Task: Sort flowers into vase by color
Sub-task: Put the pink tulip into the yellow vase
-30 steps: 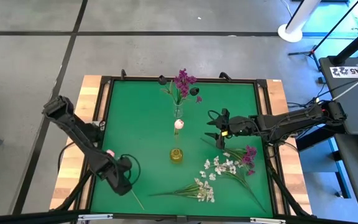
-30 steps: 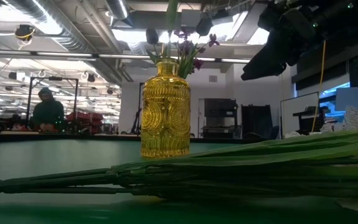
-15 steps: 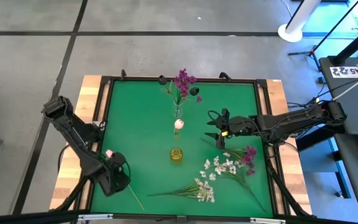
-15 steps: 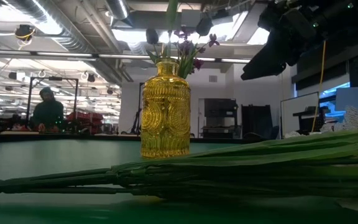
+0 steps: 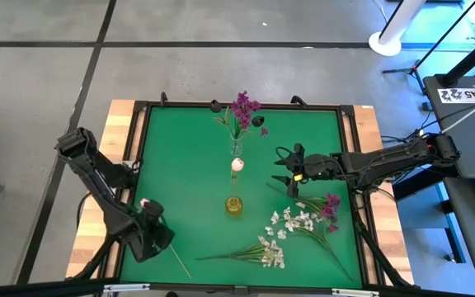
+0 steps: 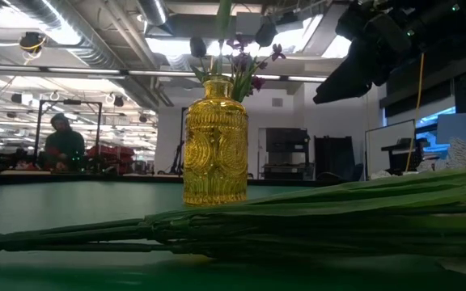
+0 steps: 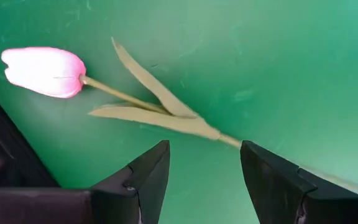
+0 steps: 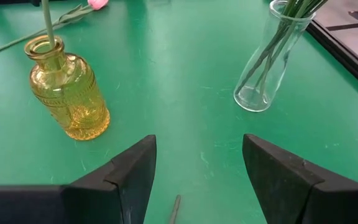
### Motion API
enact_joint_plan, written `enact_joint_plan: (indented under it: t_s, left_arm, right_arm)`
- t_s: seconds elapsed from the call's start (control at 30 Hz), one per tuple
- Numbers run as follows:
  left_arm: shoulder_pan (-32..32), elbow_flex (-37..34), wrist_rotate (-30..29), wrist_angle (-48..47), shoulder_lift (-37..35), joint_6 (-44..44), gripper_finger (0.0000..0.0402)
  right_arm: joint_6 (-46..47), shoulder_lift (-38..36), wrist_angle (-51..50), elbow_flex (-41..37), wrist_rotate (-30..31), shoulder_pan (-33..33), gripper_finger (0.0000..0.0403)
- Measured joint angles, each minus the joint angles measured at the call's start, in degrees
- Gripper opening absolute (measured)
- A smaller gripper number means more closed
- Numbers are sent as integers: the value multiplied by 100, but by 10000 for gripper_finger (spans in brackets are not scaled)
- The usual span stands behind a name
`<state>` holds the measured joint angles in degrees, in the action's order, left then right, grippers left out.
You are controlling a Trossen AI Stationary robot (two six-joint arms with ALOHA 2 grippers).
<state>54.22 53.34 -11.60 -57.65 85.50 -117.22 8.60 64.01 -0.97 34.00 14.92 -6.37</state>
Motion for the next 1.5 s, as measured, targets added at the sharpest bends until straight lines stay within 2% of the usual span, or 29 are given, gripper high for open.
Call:
enact_joint_plan:
  t_s: [0.2, 0.37, 0.53, 0.73, 0.9, 1.0, 1.5]
  left_arm:
    - [236, 0, -161, 44, 2, -1159, 192]
    - [274, 0, -475, 97, 33, -1767, 192]
    - [128, -154, -314, 384, 240, -2140, 192]
    - [-164, -232, -183, 1047, 628, -2200, 192]
    - [-285, -232, 690, 1013, 863, -2347, 192]
    - [-273, -230, 989, 1136, 874, -2428, 192]
    - [-598, -568, 997, 1215, 867, -2338, 192]
  right_arm:
    - [19, 0, 0, 0, 0, 0, 238]
    - [22, 0, 2, 0, -10, 0, 238]
    - [191, 0, -3, 0, -125, 0, 238]
    - [195, 0, -39, 0, -509, 0, 238]
    - [66, 0, -61, 0, -553, 2, 238]
    - [-3, 0, -90, 0, -553, 0, 238]
    - [-107, 0, -107, 0, -555, 0, 238]
